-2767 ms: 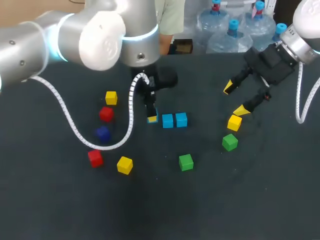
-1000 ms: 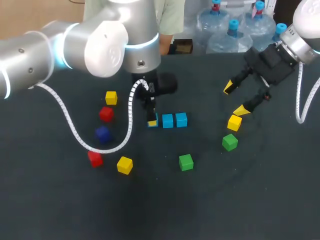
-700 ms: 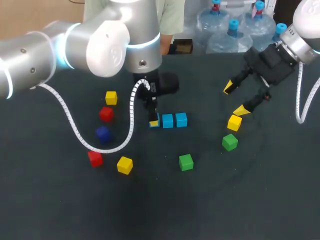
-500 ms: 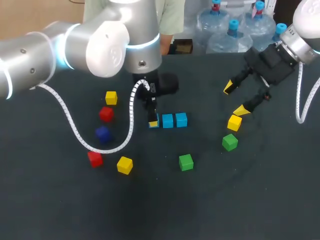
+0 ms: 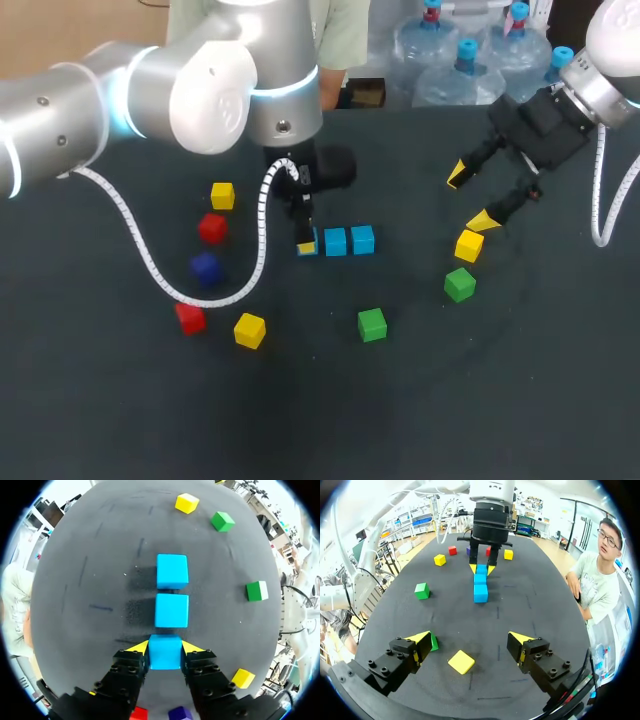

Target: Place the blue cubes, place green cubes on the blue cubes, place the yellow cubes on the green cubes, then place the red cubes on the yellow cubes, and place purple cube on the red cubes.

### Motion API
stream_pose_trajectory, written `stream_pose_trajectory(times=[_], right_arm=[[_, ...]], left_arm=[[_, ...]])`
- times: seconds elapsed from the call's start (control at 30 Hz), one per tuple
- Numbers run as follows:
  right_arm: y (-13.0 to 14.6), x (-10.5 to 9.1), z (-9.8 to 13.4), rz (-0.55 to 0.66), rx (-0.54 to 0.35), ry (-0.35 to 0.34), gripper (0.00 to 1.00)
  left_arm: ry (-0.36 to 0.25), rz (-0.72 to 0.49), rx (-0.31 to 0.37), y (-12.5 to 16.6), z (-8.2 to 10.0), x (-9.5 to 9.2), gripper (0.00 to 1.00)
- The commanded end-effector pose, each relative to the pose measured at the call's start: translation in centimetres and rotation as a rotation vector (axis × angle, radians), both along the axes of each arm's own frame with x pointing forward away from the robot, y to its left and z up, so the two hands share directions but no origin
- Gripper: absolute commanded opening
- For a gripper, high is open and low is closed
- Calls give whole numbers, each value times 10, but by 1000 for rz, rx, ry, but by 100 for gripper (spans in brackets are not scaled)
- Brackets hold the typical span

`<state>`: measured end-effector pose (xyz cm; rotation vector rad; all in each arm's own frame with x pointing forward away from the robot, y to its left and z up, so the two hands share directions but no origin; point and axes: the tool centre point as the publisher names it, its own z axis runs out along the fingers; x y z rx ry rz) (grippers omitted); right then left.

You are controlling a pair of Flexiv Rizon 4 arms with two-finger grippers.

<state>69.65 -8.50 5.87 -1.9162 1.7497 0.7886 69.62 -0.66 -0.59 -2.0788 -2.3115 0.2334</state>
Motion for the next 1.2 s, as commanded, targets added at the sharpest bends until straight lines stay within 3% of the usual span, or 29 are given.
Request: stream_pose_trajectory(times=[0.03, 1.2], right_arm=[[0, 0, 0, 0, 2, -1, 100], [0, 0, 0, 0, 2, -1, 100]], left_arm=[[-1, 2, -6, 0, -2, -3, 0], [8, 10, 2, 3, -6, -5, 0]])
